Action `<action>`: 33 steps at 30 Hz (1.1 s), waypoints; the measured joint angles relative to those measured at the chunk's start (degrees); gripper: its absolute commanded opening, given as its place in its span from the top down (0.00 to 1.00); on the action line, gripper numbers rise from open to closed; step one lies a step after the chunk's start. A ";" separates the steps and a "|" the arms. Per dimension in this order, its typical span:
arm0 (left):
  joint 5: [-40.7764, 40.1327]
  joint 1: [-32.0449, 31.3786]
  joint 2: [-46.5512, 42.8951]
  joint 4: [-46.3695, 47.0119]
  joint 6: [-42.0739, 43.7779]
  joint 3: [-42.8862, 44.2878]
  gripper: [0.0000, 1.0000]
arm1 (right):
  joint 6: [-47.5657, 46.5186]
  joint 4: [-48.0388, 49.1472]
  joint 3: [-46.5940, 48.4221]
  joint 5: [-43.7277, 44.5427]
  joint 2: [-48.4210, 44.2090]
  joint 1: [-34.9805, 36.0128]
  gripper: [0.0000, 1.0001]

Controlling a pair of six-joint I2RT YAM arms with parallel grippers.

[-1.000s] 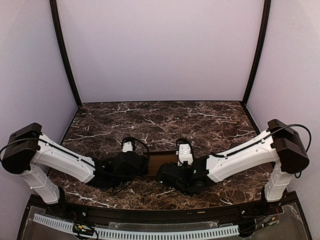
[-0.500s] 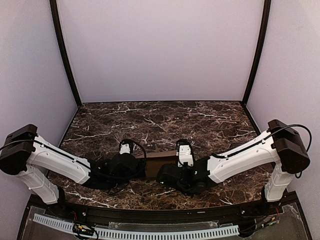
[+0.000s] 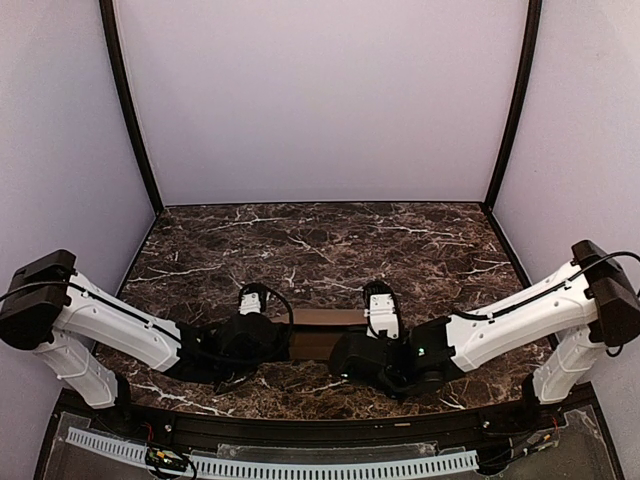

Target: Fold the paper box

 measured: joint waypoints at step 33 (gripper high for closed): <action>-6.62 -1.75 1.66 -10.95 1.11 4.83 0.99 | -34.53 2.56 -3.41 -20.76 -32.41 -0.33 0.83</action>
